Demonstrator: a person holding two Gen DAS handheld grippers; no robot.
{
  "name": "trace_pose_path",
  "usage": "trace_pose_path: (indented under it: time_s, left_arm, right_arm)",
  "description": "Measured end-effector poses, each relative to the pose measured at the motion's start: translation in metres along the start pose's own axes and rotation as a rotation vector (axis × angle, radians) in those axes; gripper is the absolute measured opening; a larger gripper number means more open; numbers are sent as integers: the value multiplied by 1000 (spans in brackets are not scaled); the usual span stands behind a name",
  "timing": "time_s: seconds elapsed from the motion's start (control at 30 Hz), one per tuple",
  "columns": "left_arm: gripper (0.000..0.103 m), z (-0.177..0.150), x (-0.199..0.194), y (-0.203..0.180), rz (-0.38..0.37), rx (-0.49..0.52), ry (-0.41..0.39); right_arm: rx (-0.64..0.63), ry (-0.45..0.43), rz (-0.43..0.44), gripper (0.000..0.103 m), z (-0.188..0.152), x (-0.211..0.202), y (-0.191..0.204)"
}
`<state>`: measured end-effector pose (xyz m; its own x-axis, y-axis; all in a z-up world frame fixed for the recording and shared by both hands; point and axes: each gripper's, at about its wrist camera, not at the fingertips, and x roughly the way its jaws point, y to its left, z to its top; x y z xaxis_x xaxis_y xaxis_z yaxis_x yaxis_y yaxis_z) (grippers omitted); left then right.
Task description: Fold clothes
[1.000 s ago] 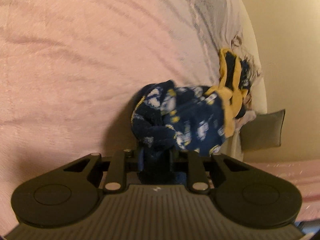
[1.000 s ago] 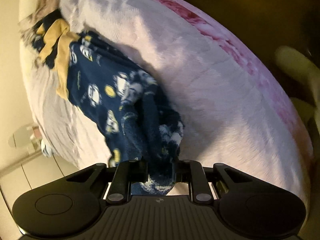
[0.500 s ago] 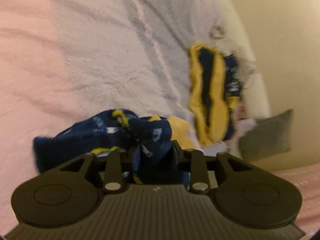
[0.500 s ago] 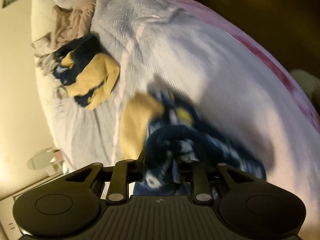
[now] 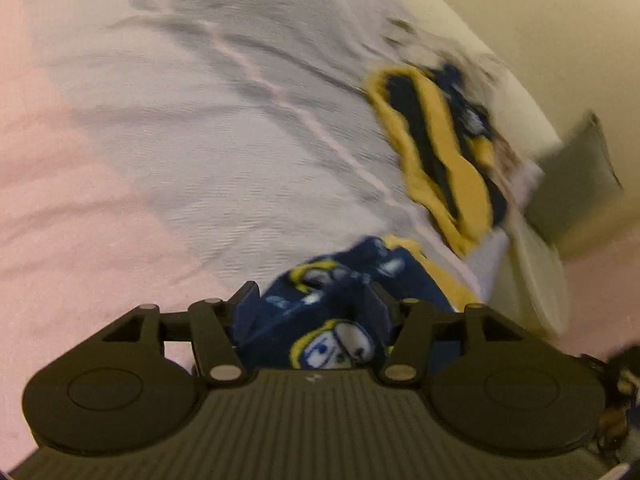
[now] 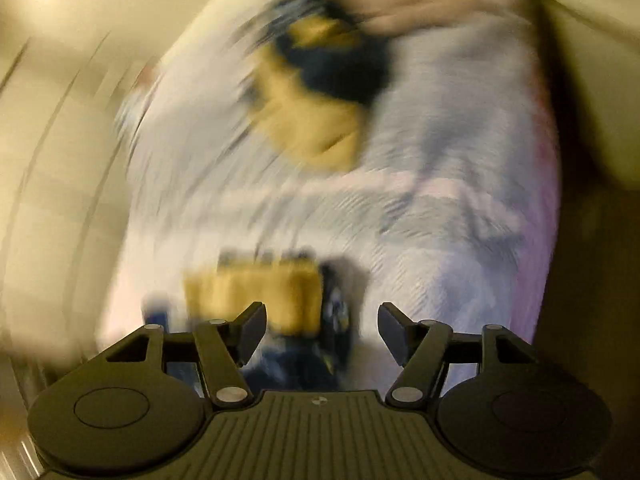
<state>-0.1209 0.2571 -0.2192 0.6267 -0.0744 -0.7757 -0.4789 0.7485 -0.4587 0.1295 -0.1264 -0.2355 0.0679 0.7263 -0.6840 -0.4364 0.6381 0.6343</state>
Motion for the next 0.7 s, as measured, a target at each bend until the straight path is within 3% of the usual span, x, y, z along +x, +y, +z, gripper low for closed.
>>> trace_pose_path:
  time_s: [0.07,0.17,0.3,0.37,0.4,0.43,0.47,0.5,0.7]
  left_arm:
    - [58,6,12,-3,-27,63,23]
    - [59,13,30,-6,-68,152,56]
    - [61,13,51,3,-162,133,85]
    - [57,15,61,11,-237,95,93]
    - [45,15,65,15,-279,73,95]
    - [23,16,70,18,-313,54,101]
    - [16,18,73,19,-334,46,105]
    - [13,18,73,19,-341,48,100]
    - [11,35,55,5,-363,88,2]
  right_arm:
    - [-96,56,24,66,-12,7,6]
    - [-93,80,58,66,-30,20,8]
    - [-38,69,57,66,-44,40,7]
    - [-4,60,66,66,-51,49,6]
    - [8,54,77,65,-53,51,6]
    - [18,41,85,62,-54,50,7]
    - [27,29,89,26,-54,49,7]
    - [35,17,92,12,-54,49,7]
    - [-52,-99,30,10,-34,27,32]
